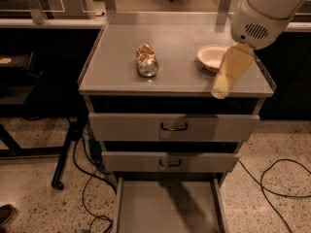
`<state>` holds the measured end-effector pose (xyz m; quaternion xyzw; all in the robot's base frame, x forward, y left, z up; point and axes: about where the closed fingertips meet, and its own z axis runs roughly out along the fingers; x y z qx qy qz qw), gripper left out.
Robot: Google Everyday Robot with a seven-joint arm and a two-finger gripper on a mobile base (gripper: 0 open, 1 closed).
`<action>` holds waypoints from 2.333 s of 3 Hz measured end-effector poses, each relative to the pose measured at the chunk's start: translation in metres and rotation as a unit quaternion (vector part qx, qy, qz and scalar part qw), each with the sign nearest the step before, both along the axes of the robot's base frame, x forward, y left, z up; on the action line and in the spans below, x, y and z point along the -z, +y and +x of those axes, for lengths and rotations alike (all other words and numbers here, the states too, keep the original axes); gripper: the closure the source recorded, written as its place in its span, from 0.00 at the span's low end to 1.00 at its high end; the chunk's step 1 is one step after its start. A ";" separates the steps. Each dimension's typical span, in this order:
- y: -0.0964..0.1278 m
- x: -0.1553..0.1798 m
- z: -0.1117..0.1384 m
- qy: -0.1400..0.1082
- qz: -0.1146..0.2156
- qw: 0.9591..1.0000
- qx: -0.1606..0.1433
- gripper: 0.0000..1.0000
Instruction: Place orange can into bottom drawer
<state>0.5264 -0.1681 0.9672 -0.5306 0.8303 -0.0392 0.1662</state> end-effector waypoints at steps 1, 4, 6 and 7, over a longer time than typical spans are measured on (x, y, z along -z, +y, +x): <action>0.015 0.002 0.000 -0.020 0.008 1.000 0.011 0.00; 0.040 0.000 0.051 -0.056 0.019 0.995 0.080 0.00; 0.090 0.007 0.107 -0.070 0.058 0.989 0.119 0.00; 0.090 0.008 0.107 -0.071 0.058 0.989 0.119 0.00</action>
Offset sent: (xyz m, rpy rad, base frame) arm 0.0695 0.0468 0.0042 -0.0177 -0.1907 -0.2602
